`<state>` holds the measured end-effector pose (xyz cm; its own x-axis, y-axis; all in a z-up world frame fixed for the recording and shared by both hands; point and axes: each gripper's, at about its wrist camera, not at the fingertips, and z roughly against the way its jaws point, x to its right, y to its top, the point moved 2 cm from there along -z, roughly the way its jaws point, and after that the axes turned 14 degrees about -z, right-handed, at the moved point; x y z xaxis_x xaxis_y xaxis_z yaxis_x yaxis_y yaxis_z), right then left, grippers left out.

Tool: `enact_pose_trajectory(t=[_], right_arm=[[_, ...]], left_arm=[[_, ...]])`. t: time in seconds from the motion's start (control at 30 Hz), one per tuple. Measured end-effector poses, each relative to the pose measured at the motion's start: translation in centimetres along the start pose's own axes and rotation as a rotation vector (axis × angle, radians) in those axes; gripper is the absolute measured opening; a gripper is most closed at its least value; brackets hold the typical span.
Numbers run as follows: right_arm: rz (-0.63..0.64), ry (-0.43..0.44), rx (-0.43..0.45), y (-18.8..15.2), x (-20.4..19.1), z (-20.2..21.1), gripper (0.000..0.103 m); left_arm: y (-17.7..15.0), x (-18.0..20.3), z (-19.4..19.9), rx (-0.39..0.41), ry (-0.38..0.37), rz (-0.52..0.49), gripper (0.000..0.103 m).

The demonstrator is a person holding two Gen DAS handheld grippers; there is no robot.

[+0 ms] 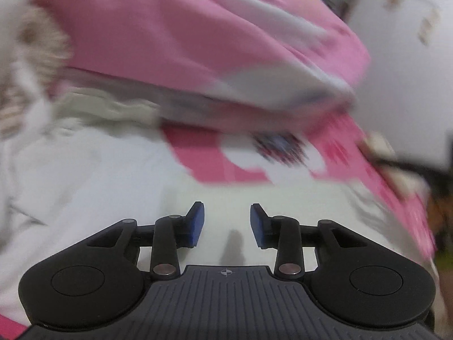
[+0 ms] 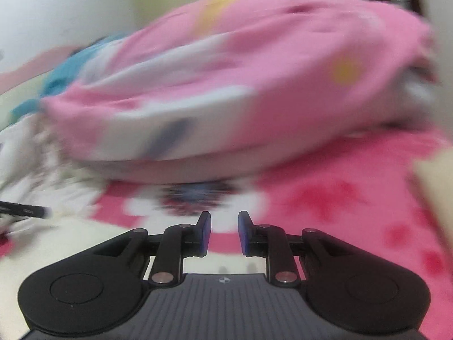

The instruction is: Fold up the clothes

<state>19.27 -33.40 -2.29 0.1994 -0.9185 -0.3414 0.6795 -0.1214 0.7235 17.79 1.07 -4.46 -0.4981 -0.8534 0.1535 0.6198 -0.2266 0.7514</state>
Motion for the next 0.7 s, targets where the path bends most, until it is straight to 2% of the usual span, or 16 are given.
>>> enact_pose_trajectory(t=[0.13, 0.2, 0.27, 0.4, 0.5, 0.63, 0.7], right_arm=[[0.098, 0.002, -0.154, -1.8, -5.5, -6.8, 0.021], [0.121, -0.049, -0.211, -5.5, -5.3, -9.9, 0.02], [0.158, -0.065, -0.175, -6.7, -5.8, -9.5, 0.02], [0.115, -0.08, -0.201, -4.5, -6.5, -8.3, 0.02], [0.11, -0.039, -0.138, -3.1, -7.9, -7.7, 0.019], [0.046, -0.038, -0.124, -2.6, -7.8, -9.4, 0.016], [-0.004, -0.033, -0.151, -3.4, -6.7, -10.2, 0.012]], left_arm=[[-2.0, 2.8, -0.9, -0.039, 0.038, -0.104, 0.035], [-2.9, 3.7, -1.3, -0.046, 0.069, -0.152, 0.035], [-3.2, 3.8, -1.2, -0.041, 0.074, -0.162, 0.035], [-3.3, 3.3, -0.9, -0.034, 0.052, -0.135, 0.035], [-3.3, 3.2, -0.9, -0.023, 0.05, -0.127, 0.035], [-3.4, 3.3, -0.8, -0.021, 0.048, -0.137, 0.036], [-3.3, 3.3, -0.8, -0.021, 0.044, -0.142, 0.036]])
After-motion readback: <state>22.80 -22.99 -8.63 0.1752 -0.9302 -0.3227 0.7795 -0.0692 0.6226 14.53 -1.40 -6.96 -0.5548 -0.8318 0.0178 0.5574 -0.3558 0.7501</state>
